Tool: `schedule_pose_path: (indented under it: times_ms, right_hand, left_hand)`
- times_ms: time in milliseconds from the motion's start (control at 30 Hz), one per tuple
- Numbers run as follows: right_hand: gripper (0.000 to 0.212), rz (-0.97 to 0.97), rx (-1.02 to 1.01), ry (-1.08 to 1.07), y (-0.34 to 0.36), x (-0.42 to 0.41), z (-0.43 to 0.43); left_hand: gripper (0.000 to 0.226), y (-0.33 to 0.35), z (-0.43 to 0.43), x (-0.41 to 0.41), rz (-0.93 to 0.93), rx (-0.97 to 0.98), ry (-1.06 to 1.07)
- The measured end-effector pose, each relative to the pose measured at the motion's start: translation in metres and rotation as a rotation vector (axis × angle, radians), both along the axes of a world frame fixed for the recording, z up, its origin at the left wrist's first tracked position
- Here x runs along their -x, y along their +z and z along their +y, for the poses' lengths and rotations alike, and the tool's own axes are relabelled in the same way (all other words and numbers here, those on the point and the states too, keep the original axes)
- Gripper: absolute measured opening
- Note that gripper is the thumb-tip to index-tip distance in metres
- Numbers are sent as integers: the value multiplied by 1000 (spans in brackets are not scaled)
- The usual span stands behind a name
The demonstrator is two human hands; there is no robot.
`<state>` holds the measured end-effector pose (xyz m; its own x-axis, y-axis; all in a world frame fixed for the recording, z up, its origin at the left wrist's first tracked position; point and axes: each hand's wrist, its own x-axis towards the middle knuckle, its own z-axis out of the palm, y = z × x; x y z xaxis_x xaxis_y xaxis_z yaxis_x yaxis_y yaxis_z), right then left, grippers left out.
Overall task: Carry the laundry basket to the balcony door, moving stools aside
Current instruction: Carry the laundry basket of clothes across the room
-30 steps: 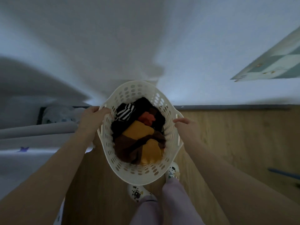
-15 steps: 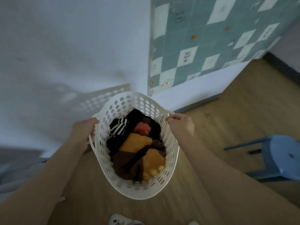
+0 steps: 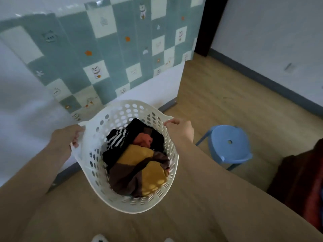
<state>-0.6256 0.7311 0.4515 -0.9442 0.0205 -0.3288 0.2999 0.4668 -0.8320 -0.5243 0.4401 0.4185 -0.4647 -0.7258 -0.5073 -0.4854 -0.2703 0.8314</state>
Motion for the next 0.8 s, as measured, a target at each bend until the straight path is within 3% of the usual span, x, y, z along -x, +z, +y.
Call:
schedule_pose_path:
  times_ms: [333, 600, 800]
  right_hand:
    - [28, -38, -75, -188, -34, 56, 70]
    - [28, -153, -134, -222, -85, 115, 62]
    - [27, -257, -168, -212, -139, 154, 45]
  left_hand:
    - [7, -38, 87, 81, -75, -82, -7]
    - [28, -99, 73, 146, -174, -178, 15]
    - [29, -153, 59, 171, -288, -196, 26]
